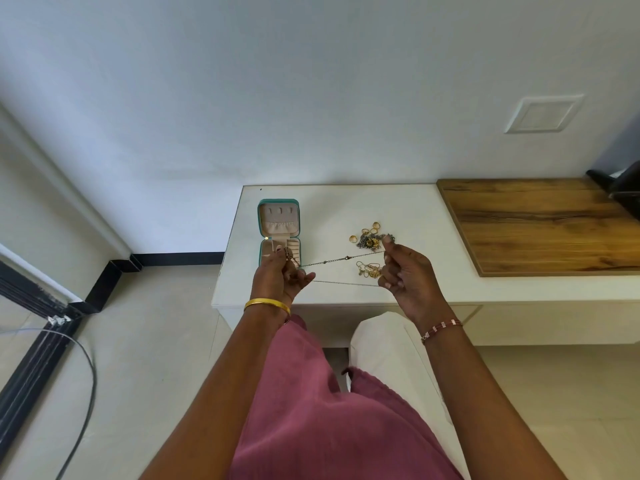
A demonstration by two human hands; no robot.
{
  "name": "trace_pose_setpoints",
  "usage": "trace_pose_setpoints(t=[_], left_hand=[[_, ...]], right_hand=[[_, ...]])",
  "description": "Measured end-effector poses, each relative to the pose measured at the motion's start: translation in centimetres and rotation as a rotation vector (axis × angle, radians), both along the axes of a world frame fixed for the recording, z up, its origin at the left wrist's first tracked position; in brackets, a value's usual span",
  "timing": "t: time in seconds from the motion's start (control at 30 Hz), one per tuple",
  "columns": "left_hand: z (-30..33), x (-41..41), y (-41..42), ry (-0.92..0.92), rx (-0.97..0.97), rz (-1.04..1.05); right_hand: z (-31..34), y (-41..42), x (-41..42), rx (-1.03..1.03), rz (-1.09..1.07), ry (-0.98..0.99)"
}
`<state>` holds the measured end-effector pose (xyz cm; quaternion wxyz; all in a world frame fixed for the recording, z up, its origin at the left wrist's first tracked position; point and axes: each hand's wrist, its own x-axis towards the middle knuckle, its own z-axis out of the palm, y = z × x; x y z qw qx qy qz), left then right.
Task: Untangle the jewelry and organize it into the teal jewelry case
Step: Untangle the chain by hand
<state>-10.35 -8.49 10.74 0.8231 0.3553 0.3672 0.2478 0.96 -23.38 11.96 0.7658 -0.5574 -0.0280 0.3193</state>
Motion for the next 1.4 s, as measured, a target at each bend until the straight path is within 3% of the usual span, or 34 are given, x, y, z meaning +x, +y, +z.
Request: trace_pose_setpoints(t=[0.1, 0.23, 0.37, 0.43, 0.53, 0.7, 0.9, 1.13, 1.4], left_hand=[[0.3, -0.3, -0.3, -0.013, 0.013, -0.028], [0.7, -0.3, -1.1, 0.058, 0.208, -0.103], [1.0, 0.1, -1.8, 0.127, 0.368, -0.192], [1.2, 0.2, -2.2, 0.157, 0.454, -0.263], [1.5, 0.4, -2.7, 0.193, 0.577, -0.325], [1.8, 0.4, -2.8, 0.252, 0.782, -0.348], [1.2, 0.5, -2.9, 0.245, 0.739, -0.314], [0.3, 0.3, -2.5, 0.302, 0.748, -0.306], [0.5, 0.2, -2.6, 0.326, 0.960, -0.297]], right_hand=[[-0.5, -0.1, 0.1, -0.118, 0.017, -0.054], [-0.8, -0.2, 0.3, -0.382, 0.207, -0.252], [0.0, 0.6, -0.6, -0.521, 0.352, -0.475], [0.8, 1.3, -1.2, -0.478, 0.356, -0.554], [1.9, 2.2, -2.2, -0.359, 0.354, -0.490], [2.1, 2.6, -2.8, -0.365, 0.286, -0.494], [2.2, 2.3, -2.6, -0.312, 0.324, -0.462], [2.5, 2.0, -2.1, -0.259, 0.087, -0.512], [2.9, 2.4, -2.6, -0.304, 0.205, -0.667]])
